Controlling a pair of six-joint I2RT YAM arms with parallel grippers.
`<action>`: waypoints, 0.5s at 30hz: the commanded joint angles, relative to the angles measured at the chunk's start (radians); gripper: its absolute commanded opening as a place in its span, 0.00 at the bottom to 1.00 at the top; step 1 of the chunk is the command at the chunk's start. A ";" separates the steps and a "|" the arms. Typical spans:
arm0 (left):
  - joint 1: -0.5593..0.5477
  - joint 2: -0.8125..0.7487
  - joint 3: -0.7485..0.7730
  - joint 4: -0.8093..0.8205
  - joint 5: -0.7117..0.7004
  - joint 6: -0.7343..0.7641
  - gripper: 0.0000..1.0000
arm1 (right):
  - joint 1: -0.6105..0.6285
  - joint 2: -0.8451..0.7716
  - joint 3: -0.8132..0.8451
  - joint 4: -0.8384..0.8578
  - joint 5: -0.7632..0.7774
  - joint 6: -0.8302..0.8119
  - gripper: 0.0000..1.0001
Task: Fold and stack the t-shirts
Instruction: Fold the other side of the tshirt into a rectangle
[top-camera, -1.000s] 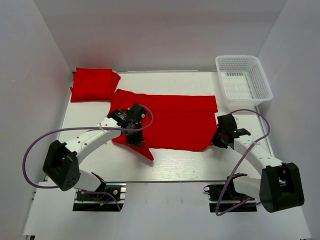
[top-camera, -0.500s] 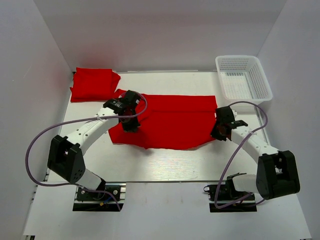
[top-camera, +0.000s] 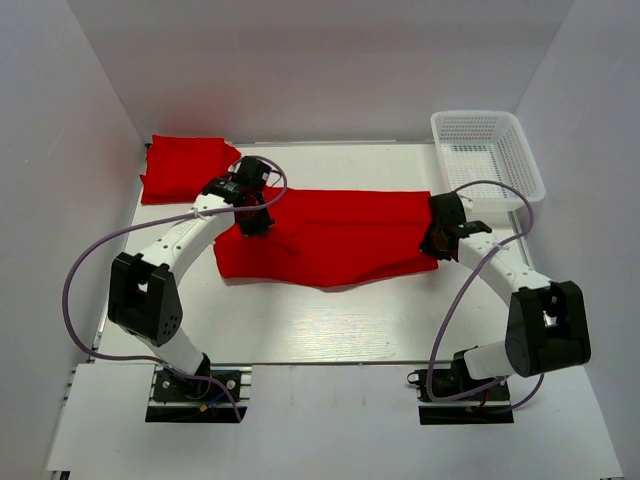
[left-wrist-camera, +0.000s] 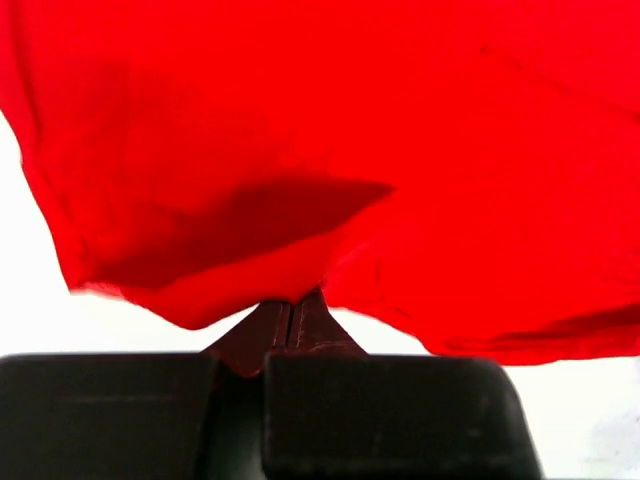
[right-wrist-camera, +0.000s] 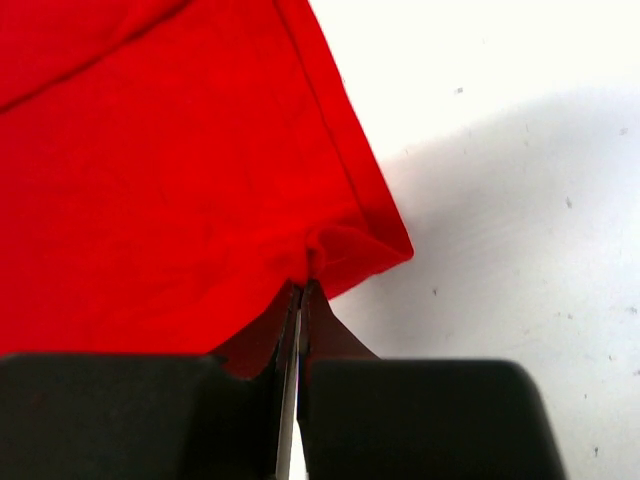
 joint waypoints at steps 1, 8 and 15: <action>0.020 -0.056 0.054 0.089 -0.038 0.090 0.00 | -0.005 0.033 0.065 0.017 0.046 -0.021 0.00; 0.049 0.006 0.137 0.094 -0.057 0.129 0.00 | -0.006 0.088 0.136 0.013 0.072 -0.036 0.00; 0.080 0.027 0.147 0.140 -0.067 0.129 0.00 | -0.009 0.140 0.206 -0.006 0.109 -0.050 0.00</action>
